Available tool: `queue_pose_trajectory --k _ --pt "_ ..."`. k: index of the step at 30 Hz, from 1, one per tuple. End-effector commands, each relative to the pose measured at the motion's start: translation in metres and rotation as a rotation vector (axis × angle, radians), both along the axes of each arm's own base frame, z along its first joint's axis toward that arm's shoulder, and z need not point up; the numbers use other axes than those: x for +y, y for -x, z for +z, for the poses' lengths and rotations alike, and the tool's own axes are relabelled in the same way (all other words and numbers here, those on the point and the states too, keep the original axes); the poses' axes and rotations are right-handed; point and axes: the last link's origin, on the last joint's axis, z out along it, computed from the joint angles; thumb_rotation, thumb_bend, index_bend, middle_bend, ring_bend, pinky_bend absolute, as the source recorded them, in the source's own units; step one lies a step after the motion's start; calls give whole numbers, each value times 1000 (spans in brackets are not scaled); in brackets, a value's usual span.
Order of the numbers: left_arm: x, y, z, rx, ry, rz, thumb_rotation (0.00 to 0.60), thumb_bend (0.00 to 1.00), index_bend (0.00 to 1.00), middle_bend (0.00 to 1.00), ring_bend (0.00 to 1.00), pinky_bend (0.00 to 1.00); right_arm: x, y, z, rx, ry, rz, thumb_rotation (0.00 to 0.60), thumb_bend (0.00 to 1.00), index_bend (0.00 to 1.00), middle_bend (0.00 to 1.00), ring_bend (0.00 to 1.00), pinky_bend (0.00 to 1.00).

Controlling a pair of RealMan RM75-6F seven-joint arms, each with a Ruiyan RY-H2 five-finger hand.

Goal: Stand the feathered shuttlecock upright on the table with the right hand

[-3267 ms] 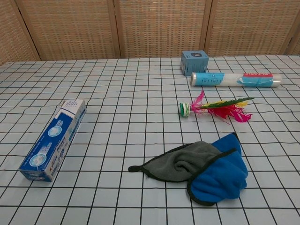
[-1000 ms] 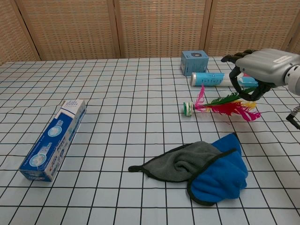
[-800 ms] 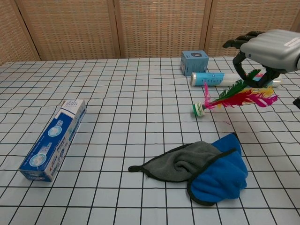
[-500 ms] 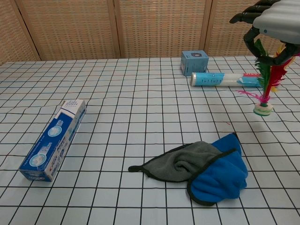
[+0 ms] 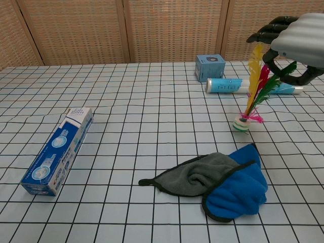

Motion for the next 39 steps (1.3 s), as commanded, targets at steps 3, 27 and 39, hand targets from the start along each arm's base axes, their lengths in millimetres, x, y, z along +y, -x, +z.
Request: queue_pose_trajectory --k 3,27,39 --pt "0 0 0 -1 1 -2 600 0 0 0 0 0 14 2 -18 -4 -36 20 600 639 767 126 0 0" --pt "-6 -3 4 -13 -3 -25 600 0 0 0 0 0 51 14 59 -225 103 53 600 0 0 0 0 0" --pt "-11 -6 6 -25 -12 -51 600 0 0 0 0 0 88 66 114 -490 105 -164 600 0 0 0 0 0"
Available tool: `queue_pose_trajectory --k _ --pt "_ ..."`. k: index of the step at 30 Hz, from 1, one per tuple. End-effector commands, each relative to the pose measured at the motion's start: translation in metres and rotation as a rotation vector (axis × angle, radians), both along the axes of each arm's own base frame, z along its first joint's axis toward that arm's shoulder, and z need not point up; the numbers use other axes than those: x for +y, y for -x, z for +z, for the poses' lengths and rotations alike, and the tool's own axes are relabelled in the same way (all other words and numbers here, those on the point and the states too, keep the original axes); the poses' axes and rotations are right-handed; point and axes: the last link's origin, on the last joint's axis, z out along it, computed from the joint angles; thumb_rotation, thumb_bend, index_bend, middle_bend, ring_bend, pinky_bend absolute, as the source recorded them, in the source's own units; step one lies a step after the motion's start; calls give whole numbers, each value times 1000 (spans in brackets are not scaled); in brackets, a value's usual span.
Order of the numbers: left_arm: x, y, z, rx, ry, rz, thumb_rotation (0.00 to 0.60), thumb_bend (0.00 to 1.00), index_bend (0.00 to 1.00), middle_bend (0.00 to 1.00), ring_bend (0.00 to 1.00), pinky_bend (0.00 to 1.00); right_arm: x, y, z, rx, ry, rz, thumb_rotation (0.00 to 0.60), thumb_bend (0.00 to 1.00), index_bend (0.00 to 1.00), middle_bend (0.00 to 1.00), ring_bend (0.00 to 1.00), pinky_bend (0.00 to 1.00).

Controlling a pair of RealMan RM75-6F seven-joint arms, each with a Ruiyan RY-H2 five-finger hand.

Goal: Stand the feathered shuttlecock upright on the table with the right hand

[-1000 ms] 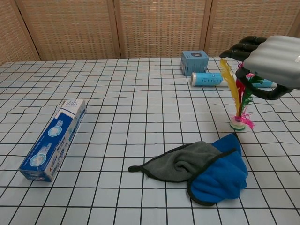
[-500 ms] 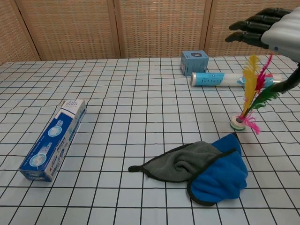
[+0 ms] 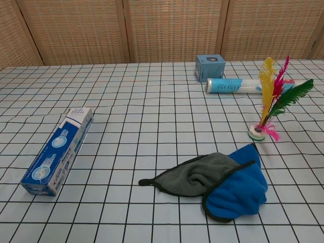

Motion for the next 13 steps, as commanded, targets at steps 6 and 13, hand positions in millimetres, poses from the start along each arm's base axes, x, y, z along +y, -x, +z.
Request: queue_pose_trajectory --k 6,13 --pt "-5 -2 7 -23 -16 -17 600 0 0 0 0 0 44 40 6 -138 0 -141 600 0 0 0 0 0" --pt "-8 -2 12 -44 -22 -26 600 0 0 0 0 0 72 56 -13 -140 22 -183 600 0 0 0 0 0"
